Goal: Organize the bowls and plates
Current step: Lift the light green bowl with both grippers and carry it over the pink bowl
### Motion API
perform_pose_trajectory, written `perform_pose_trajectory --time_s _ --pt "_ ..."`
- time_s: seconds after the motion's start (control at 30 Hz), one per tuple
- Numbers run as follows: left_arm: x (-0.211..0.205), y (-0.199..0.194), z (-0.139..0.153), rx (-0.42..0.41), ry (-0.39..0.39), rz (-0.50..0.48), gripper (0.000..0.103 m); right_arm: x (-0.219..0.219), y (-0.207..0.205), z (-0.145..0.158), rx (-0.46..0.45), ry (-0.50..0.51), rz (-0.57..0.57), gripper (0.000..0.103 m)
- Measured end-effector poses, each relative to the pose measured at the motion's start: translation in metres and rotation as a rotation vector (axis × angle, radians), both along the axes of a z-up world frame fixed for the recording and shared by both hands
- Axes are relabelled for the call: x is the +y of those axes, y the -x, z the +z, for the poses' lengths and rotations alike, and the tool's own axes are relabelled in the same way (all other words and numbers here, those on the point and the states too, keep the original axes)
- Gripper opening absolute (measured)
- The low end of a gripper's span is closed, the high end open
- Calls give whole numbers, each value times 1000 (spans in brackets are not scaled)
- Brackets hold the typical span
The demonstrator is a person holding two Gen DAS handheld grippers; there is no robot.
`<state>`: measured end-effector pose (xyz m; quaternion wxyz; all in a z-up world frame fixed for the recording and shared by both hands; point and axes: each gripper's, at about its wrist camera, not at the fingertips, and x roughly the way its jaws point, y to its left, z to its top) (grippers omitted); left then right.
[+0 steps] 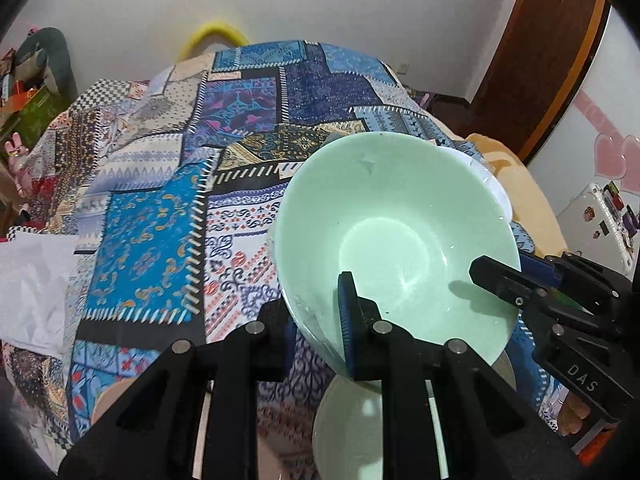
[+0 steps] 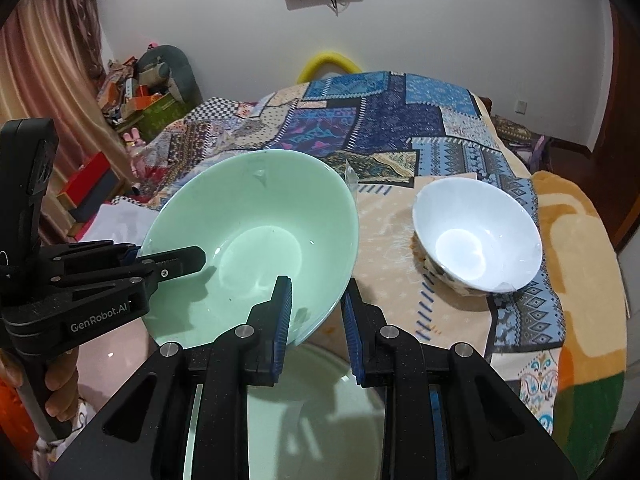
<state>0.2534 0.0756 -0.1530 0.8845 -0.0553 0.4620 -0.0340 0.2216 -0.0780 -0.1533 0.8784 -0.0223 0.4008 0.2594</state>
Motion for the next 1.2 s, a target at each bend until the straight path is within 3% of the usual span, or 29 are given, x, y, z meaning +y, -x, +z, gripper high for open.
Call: perform_pose_trajectory --time_s 0.57,1.2 --pt "35 87 36 -66 -6 78 18 31 55 21 -55 -13 81 23" --pt "102 154 0 -4 8 217 18 93 86 -7 9 -24 215 23"
